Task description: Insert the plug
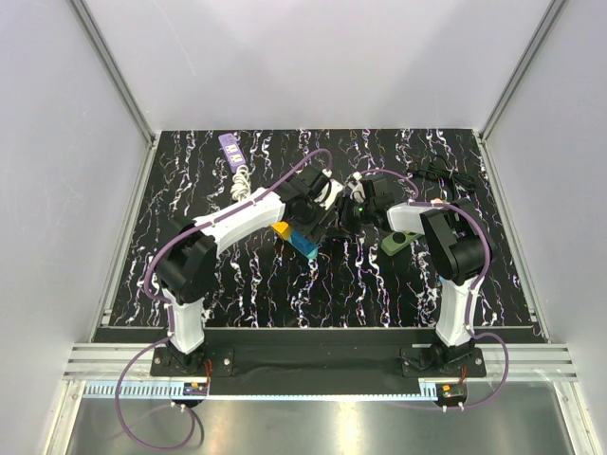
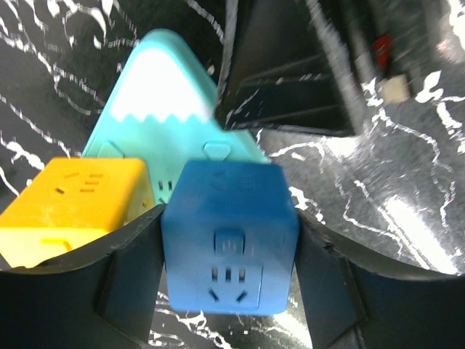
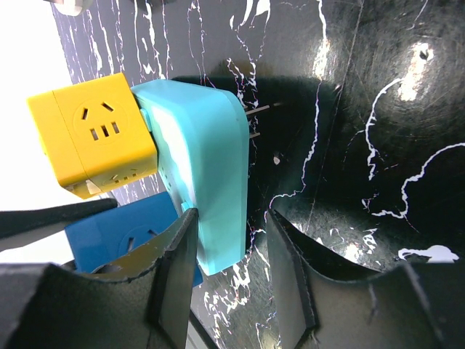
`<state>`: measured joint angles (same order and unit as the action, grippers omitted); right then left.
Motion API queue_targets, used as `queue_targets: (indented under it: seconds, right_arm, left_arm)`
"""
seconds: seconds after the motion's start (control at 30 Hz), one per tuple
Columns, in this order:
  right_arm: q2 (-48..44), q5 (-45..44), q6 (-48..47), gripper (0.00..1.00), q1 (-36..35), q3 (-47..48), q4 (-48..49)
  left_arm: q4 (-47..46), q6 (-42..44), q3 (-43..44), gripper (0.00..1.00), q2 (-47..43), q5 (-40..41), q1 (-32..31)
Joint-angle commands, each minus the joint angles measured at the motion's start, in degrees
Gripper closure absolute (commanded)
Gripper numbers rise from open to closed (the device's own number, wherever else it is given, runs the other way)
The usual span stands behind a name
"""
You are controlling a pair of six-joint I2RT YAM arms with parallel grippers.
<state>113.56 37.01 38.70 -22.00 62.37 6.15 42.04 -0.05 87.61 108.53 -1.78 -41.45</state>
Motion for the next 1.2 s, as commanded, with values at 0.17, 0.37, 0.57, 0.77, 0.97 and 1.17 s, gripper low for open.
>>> queue_targets:
  seconds: [0.17,0.37,0.57,0.77,0.97,1.17]
  right_arm:
    - [-2.55,-0.72,-0.99,0.51,-0.41,0.65,0.00]
    - [-2.81,-0.63,-1.17,0.51,-0.41,0.47,0.09]
    - [-2.64,-0.54,-1.17,0.51,-0.41,0.56,0.09]
    - [-2.64,-0.36,-1.17,0.51,-0.41,0.56,0.09]
    - [-2.64,-0.19,-1.26,0.51,-0.33,0.47,0.17]
    - [-2.82,-0.28,-1.26,0.49,-0.33,0.30,0.18]
  left_arm:
    - [1.64,0.23,1.42,0.24,-2.36,2.75,0.41]
    - [1.99,0.23,2.56,0.21,-2.36,2.22,0.41]
    - [3.66,0.23,3.88,0.19,-2.18,2.05,0.41]
    - [5.59,0.23,5.63,0.08,-1.66,2.05,0.41]
    - [7.00,0.23,6.16,0.08,-2.09,2.57,0.41]
    - [8.40,0.50,7.31,0.07,-3.50,2.92,0.41]
